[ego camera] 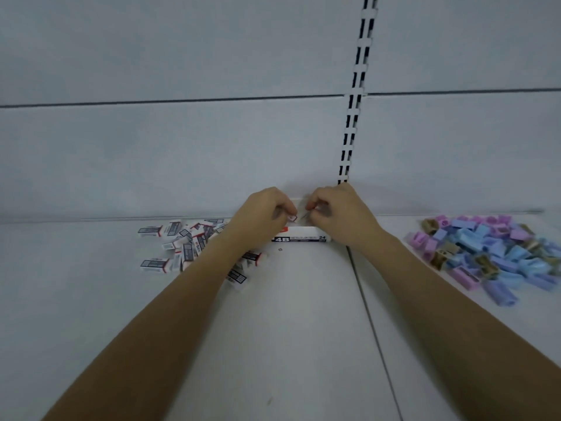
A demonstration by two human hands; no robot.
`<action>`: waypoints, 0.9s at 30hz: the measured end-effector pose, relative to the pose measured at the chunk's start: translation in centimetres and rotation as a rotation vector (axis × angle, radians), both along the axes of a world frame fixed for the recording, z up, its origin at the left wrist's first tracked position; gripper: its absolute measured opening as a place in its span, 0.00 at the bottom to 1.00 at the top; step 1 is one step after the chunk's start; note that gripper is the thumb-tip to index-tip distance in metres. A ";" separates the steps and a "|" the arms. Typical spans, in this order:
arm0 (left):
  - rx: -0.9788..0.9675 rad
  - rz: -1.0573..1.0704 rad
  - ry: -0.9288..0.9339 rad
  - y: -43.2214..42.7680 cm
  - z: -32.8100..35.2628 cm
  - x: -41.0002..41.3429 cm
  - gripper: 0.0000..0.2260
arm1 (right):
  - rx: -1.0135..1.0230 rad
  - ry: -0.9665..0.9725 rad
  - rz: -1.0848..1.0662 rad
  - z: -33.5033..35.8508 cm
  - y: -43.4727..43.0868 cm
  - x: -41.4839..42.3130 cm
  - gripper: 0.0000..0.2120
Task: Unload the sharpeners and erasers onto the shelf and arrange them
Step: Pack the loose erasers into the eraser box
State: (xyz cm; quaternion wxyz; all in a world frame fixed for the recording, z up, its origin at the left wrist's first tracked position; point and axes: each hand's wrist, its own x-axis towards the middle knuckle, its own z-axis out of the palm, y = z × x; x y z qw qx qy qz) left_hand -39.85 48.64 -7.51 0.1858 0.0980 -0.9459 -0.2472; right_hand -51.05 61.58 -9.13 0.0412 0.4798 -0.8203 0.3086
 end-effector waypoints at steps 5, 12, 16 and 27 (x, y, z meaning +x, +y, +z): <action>-0.100 -0.068 -0.062 -0.4 -0.8 0.1 0.19 | 0.054 0.026 -0.013 -0.3 0.2 -0.7 0.13; -0.390 -0.055 -0.057 -0.6 -1.0 1.9 0.34 | 0.128 0.123 0.002 0.7 0.9 -0.2 0.20; -0.409 -0.077 -0.066 -0.5 -1.3 2.0 0.35 | 0.222 0.161 0.049 1.6 1.4 0.6 0.16; -0.374 -0.088 -0.053 -0.7 -2.4 1.6 0.37 | 0.319 0.149 0.061 1.4 1.6 1.1 0.16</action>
